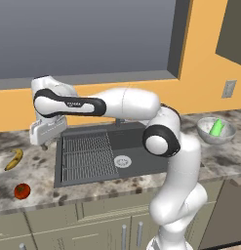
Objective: There is a mixed pile of frozen fruits and vegetables on the counter. Locate all the frozen vegetables and place the items in a bowl on the counter. Take all the frozen fruits and defrost them in a running sink.
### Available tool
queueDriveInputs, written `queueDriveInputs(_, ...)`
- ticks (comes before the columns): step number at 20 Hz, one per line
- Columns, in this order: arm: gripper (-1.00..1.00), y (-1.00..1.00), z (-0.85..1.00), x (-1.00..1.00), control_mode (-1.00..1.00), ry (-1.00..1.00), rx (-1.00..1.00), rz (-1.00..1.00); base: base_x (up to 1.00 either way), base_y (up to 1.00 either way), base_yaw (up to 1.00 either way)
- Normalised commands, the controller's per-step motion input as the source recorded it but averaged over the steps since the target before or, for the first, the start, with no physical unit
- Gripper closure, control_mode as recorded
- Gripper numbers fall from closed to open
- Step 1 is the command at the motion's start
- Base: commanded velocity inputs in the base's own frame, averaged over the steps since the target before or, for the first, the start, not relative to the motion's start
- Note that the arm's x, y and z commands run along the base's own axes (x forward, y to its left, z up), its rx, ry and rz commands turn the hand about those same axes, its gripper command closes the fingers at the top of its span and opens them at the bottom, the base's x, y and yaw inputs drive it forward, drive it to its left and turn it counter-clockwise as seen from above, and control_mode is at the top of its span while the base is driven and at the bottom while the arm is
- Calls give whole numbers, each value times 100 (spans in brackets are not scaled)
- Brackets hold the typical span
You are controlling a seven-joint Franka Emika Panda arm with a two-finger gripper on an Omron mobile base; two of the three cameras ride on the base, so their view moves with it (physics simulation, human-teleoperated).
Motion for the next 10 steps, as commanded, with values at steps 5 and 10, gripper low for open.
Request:
queueDriveInputs(5, -100, 23, 0, -14, -100, -1, 0, 0, 0, 0, 0)
queueDriveInputs(10, -100, 24, -1, -13, -100, -1, 0, 0, 0, 0, 0)
